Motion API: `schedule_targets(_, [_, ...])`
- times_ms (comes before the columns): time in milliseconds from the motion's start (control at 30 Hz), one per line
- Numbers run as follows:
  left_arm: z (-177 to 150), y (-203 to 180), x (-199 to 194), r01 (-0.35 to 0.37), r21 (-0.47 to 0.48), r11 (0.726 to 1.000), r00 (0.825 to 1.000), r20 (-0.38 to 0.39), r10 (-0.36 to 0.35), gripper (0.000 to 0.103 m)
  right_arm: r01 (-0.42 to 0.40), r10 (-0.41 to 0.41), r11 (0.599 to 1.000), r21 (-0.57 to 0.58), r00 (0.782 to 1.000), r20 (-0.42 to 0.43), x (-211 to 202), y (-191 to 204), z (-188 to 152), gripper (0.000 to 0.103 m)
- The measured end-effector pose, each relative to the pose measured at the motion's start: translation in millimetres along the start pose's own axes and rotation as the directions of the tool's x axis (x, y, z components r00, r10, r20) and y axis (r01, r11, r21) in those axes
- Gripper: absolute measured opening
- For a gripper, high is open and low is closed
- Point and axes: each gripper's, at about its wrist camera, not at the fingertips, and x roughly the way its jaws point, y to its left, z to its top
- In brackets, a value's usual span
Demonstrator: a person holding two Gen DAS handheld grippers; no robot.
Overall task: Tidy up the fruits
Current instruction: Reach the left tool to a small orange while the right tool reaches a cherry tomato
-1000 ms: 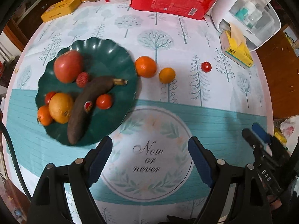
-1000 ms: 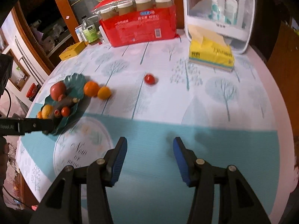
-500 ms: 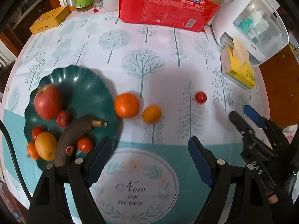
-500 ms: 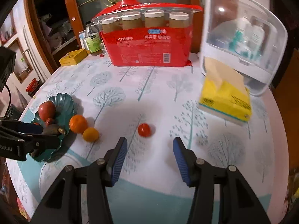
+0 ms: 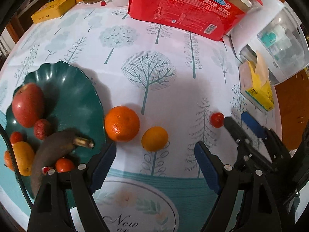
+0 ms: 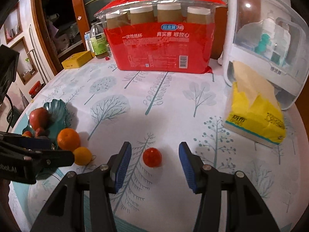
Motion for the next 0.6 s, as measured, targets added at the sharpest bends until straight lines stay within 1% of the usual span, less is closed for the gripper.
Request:
schedule_targets(133, [0.1,2.7,9.1,0.024,-0.013,1.0,1.0,0.016,-0.024,0.08,-0.012,0.011,1.0,-0.018,1.0,-0.018,12.6,1.4,-7.3,0.051])
schedule_targets(200, [0.2,0.6,10.5,0.005,-0.007,1.0,0.999,0.033,-0.005,0.078,-0.018,0.018,1.0,-0.025,1.0,-0.023,16.9,2.4,-9.7,0.051])
schedule_targets(267, [0.4,-4.6,9.8,-0.022,0.021,1.0,0.998,0.06,0.02,0.078,-0.019,0.018,0.999,-0.028,0.999,-0.027,20.3,2.6,-11.9,0.05])
schedule_targets(300, [0.4,-6.8,8.8,-0.038,0.036,0.999,0.997,0.074,0.035,0.077,-0.02,0.019,0.999,-0.027,0.999,-0.029,21.8,2.5,-12.5,0.049])
schedule_targets(333, [0.3,-8.7,7.8,-0.054,0.049,0.997,0.995,0.089,0.049,0.073,-0.023,0.022,0.999,-0.024,0.999,-0.03,22.7,2.2,-13.0,0.048])
schedule_targets(400, [-0.5,-13.0,5.7,-0.081,0.079,0.994,0.991,0.118,0.071,0.071,-0.03,0.029,0.999,-0.019,0.999,-0.033,25.4,1.9,-13.3,0.044])
schedule_targets(600, [-5.2,-25.3,7.4,-0.129,0.143,0.981,0.984,0.142,0.109,0.068,-0.032,0.031,0.999,-0.025,0.999,-0.041,31.6,2.2,-13.9,0.038])
